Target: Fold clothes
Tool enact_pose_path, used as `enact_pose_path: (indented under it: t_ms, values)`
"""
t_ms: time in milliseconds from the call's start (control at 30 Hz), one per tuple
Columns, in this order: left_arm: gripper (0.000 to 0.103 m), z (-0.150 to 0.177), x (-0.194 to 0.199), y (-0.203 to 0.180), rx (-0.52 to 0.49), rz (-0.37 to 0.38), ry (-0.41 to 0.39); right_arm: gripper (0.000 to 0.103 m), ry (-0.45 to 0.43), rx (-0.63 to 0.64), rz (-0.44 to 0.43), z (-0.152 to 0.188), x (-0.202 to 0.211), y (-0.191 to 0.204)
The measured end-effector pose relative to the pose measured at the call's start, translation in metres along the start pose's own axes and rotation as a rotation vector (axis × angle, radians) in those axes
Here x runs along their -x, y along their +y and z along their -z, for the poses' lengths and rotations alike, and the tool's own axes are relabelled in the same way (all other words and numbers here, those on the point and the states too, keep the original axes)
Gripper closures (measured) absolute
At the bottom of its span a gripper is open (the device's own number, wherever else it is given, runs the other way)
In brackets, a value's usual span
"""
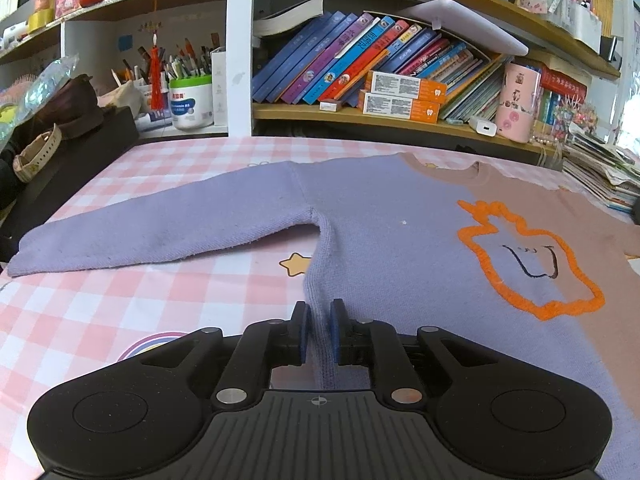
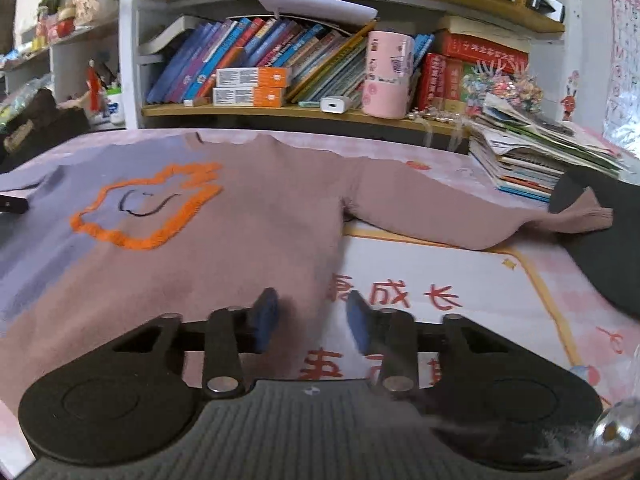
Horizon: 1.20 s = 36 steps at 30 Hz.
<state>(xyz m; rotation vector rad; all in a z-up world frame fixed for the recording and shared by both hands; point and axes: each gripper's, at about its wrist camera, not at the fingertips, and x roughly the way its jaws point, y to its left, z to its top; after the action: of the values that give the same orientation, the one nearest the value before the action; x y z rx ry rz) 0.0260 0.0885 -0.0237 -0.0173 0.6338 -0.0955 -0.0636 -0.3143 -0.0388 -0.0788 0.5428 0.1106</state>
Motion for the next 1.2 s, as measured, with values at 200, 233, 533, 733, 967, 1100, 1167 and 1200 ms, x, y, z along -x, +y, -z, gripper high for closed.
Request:
enact_pose_path:
  t_ms: [200,233,533,733,967,1100,1167,1200]
  values:
    - [0.091,0.000,0.000,0.001,0.007,0.007,0.000,0.088,-0.006,0.027,-0.003,-0.001,-0.003,0.008]
    - [0.094,0.000,0.000,0.001,0.007,0.013,-0.001,0.089,-0.006,0.031,-0.004,-0.001,-0.003,0.009]
    - [0.097,0.002,0.002,0.018,0.090,0.038,-0.007,0.093,-0.006,0.067,-0.014,-0.003,-0.006,0.017]
    - [0.097,0.003,0.004,0.024,0.115,0.036,-0.007,0.093,-0.001,0.112,-0.002,-0.006,-0.009,0.031]
    - [0.097,0.003,0.004,0.028,0.129,0.044,-0.008,0.093,0.002,0.121,-0.001,-0.007,-0.011,0.034]
    - [0.097,0.004,0.005,0.027,0.138,0.042,-0.009,0.093,0.001,0.132,0.005,-0.008,-0.011,0.035]
    - [0.097,0.004,0.006,0.027,0.137,0.026,-0.010,0.093,0.000,0.143,0.006,-0.007,-0.011,0.037]
    - [0.097,0.004,0.006,0.026,0.133,0.019,-0.010,0.093,-0.002,0.150,0.000,-0.007,-0.011,0.037]
